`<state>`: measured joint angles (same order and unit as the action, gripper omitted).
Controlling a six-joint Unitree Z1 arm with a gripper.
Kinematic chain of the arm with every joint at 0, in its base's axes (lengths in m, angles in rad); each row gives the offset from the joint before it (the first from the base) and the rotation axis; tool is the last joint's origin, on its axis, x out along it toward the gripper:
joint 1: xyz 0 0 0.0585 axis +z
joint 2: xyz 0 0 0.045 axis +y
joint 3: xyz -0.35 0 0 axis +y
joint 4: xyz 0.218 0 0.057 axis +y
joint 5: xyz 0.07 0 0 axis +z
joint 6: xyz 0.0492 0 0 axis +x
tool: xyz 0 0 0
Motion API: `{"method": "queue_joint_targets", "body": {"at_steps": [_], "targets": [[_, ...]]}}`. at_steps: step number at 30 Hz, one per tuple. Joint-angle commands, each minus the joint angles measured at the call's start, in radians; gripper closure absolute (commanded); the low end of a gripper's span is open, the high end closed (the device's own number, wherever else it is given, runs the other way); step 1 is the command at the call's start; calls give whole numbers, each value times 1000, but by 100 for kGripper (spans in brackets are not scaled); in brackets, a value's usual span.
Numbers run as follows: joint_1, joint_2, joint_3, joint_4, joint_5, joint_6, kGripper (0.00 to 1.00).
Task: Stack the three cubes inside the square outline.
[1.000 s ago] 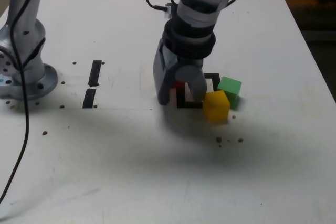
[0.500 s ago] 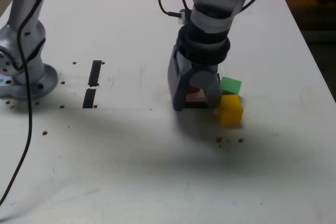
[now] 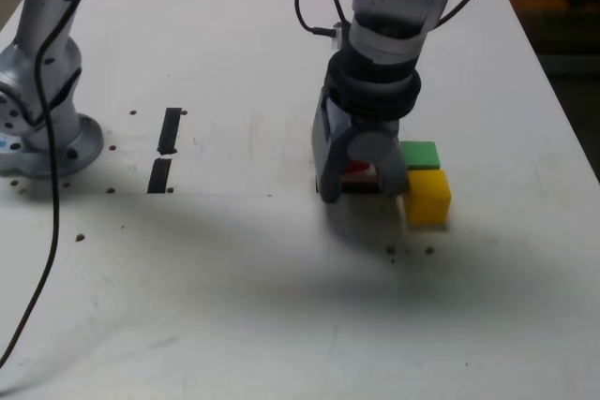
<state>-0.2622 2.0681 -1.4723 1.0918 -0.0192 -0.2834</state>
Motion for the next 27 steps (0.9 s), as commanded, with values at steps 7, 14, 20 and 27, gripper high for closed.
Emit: {"method": "queue_joint_targets", "body": {"at_steps": [7, 14, 20, 27], "targets": [[2, -23, 19, -15, 15, 16, 64], [6, -27, 32, -49, 20, 38, 63], [9, -30, 56, -85, 18, 48, 61], [10, -40, 73, -101, 19, 58, 48]]}}
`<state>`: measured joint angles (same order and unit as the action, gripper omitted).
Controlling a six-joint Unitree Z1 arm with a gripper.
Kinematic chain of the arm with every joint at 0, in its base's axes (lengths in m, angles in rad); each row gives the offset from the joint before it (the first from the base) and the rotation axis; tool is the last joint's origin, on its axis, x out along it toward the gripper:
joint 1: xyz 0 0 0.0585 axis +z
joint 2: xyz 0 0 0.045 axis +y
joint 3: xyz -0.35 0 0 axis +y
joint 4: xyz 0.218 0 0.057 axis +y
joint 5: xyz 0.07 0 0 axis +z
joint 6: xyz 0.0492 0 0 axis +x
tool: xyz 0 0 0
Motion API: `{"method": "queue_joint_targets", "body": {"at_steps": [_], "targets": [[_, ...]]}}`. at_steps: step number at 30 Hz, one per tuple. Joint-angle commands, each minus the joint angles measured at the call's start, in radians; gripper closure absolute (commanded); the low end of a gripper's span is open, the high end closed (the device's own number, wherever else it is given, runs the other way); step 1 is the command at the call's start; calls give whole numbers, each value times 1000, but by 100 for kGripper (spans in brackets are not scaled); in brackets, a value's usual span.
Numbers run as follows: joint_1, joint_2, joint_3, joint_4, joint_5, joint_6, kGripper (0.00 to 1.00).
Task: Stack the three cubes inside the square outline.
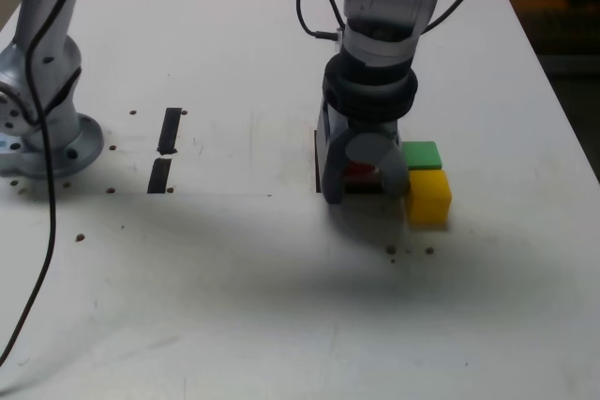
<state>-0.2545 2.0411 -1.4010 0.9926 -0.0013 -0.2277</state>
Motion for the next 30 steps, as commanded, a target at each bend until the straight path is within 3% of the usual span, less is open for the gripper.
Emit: {"method": "queue_joint_targets", "body": {"at_steps": [1, 14, 30], "targets": [[3, -15, 5, -3, 1, 4, 46], [4, -28, 26, -15, 4, 33, 23], [4, -122, 48, 51, 35, 22, 17]]}}
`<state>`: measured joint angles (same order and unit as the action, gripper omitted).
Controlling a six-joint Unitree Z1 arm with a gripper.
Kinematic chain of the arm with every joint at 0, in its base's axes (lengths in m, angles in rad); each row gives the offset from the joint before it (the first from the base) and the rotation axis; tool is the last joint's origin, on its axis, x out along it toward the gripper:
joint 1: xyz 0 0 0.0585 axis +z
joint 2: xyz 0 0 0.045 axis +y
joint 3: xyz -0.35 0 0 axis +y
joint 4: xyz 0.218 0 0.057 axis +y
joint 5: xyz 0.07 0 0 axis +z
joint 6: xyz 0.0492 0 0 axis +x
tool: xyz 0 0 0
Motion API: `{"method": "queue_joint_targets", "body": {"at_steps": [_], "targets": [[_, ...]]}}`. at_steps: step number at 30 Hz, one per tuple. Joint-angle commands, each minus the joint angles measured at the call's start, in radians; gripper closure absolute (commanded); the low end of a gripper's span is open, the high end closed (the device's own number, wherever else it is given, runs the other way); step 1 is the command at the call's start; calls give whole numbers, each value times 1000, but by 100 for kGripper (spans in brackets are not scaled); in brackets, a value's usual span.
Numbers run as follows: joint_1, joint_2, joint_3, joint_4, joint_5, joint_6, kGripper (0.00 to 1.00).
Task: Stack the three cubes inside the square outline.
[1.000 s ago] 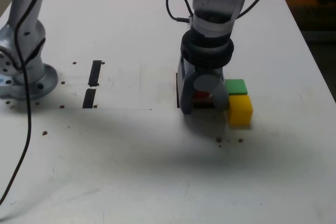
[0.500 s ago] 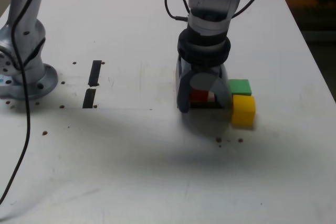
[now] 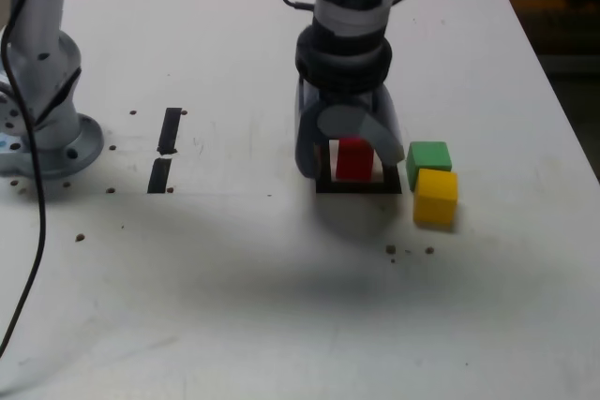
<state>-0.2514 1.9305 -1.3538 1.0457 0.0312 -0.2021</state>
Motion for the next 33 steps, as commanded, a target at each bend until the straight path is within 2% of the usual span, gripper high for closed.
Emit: {"method": "queue_joint_targets", "body": {"at_steps": [1, 11, 19, 27, 33], "targets": [[1, -18, 0, -5, 4, -8, 17], [-34, -77, -52, 2, 27, -46, 15], [-73, -56, -143, 34, 24, -55, 6], [-144, 6, -255, 35, 35, -81, 1], [-174, 78, -309, 45, 11, -82, 1]]}}
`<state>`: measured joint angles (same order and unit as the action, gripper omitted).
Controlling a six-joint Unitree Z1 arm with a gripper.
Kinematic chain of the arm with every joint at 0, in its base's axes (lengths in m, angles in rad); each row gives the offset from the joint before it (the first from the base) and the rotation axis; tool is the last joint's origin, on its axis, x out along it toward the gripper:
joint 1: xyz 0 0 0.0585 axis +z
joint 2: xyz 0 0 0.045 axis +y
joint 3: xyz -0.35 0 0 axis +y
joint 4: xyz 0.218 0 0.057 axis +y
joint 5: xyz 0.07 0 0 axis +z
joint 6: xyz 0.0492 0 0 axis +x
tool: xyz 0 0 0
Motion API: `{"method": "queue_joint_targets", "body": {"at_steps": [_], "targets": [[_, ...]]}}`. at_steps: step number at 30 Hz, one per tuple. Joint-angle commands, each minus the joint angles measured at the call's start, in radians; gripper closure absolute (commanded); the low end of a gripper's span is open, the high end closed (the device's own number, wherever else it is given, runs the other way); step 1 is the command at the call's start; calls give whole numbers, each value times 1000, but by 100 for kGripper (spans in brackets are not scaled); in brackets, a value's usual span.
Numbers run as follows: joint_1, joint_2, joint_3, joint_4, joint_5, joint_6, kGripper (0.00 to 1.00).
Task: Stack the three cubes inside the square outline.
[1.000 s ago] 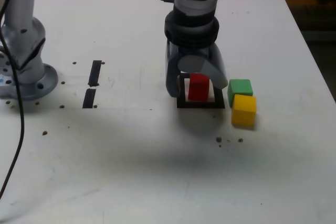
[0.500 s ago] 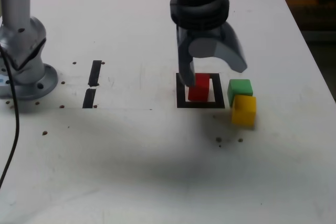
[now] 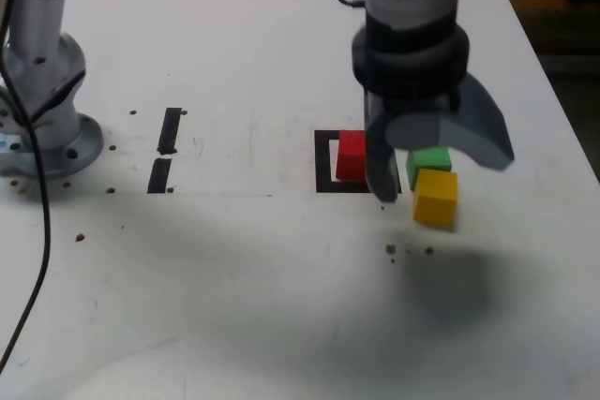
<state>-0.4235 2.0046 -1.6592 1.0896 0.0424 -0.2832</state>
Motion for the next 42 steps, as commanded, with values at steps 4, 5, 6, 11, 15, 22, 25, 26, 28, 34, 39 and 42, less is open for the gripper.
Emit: {"method": "queue_joint_targets", "body": {"at_steps": [4, 5, 6, 11, 15, 22, 25, 26, 28, 34, 39, 42], "targets": [[-6, 33, -7, 1, -9, 0, 2], [-6, 39, -7, 2, -10, 0, 2], [-5, 44, -7, 2, -10, 1, 2], [4, 76, -8, 0, -13, 11, 2], [18, 101, -13, -2, -18, 33, 3], [42, 139, -35, 5, -25, 83, 3], [50, 152, -41, 10, -26, 103, 3], [52, 155, -42, 11, -26, 108, 3], [55, 163, -45, 12, -26, 118, 3], [58, 191, -65, 12, -27, 134, 4], [58, 207, -74, 12, -32, 134, 5], [58, 213, -78, 12, -33, 135, 7]]}}
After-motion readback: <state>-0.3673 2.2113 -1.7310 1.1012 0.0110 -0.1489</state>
